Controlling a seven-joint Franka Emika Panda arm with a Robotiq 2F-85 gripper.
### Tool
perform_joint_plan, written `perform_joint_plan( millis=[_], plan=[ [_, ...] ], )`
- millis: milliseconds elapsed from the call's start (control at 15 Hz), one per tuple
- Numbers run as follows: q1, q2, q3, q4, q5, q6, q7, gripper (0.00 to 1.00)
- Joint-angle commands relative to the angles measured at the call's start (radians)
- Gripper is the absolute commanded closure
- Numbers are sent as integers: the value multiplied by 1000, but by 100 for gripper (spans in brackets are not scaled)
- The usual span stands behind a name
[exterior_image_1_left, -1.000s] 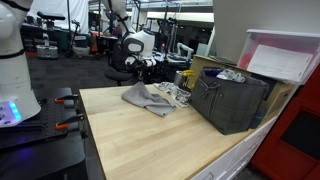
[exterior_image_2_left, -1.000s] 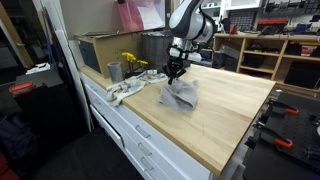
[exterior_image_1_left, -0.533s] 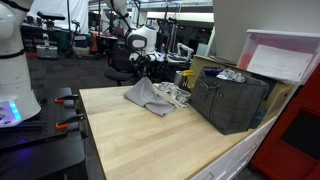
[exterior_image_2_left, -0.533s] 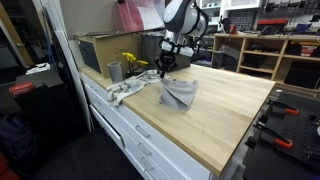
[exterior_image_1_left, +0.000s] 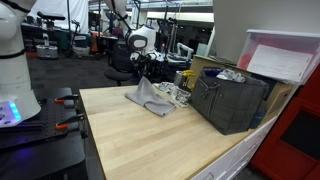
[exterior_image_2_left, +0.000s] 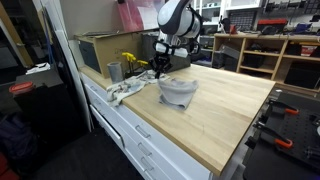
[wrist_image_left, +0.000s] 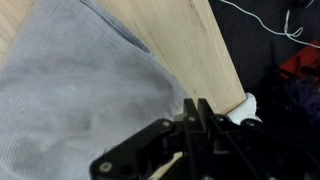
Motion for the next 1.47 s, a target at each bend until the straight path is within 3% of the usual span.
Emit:
perform_joint_plan(
  millis=[0,533,1067,1400],
  plan=[
    [15,7,-13,36,-20,-45,40,58],
    [-21,-27,-50,-40,-7,-12,28,1],
    [-95,-4,-175,-87,-27,10,42,0],
    [-159,46,-201,-39,-7,-24,48,0]
  ],
)
